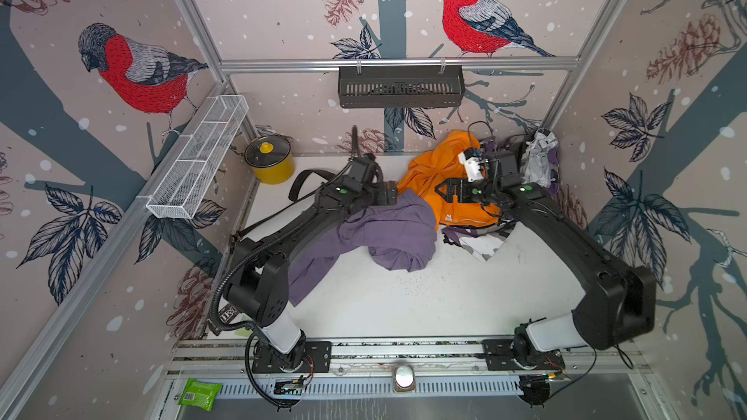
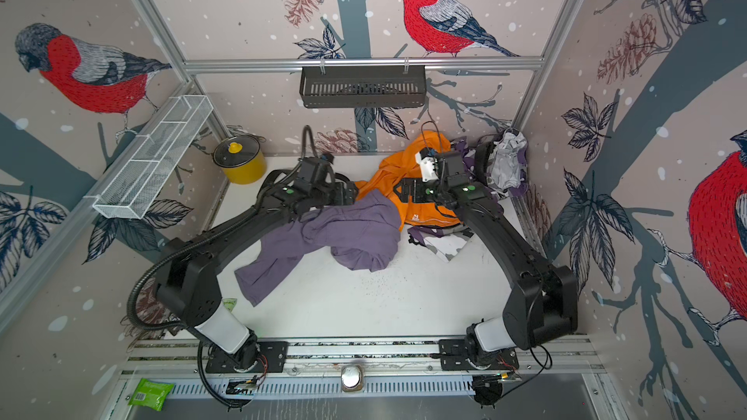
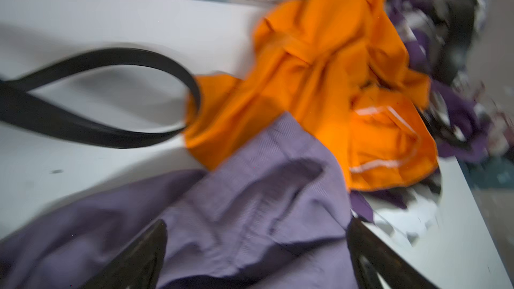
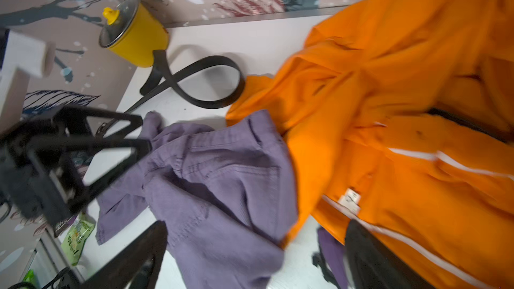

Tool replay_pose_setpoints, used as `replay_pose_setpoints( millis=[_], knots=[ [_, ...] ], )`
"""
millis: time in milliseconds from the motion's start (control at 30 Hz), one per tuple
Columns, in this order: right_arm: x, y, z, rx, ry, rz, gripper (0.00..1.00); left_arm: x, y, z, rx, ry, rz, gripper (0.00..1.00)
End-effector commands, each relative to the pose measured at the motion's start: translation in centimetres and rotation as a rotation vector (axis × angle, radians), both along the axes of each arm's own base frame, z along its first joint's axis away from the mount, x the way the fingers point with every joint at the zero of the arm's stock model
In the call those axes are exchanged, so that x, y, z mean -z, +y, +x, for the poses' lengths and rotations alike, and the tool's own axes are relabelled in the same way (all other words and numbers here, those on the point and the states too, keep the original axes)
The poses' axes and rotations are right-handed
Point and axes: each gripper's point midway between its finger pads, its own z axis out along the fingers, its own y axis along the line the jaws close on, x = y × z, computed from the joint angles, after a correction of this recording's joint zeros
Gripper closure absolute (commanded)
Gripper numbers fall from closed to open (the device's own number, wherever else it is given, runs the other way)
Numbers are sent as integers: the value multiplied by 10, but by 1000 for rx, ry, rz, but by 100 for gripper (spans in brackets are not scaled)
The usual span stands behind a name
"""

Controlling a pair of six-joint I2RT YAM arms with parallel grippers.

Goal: Remove the belt from the trousers
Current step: Adjust the trousers at the center of the board.

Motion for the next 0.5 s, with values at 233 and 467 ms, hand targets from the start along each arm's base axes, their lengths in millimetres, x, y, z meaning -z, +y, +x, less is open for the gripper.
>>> replay_pose_setpoints(
  millis=[233, 467],
  knots=[
    [-12, -72, -18, 153, -53, 63, 0, 116, -73, -108, 398, 231, 410, 2],
    [-16, -74, -15, 157, -70, 77, 1, 177, -46, -123, 365, 361, 576, 18]
  ],
)
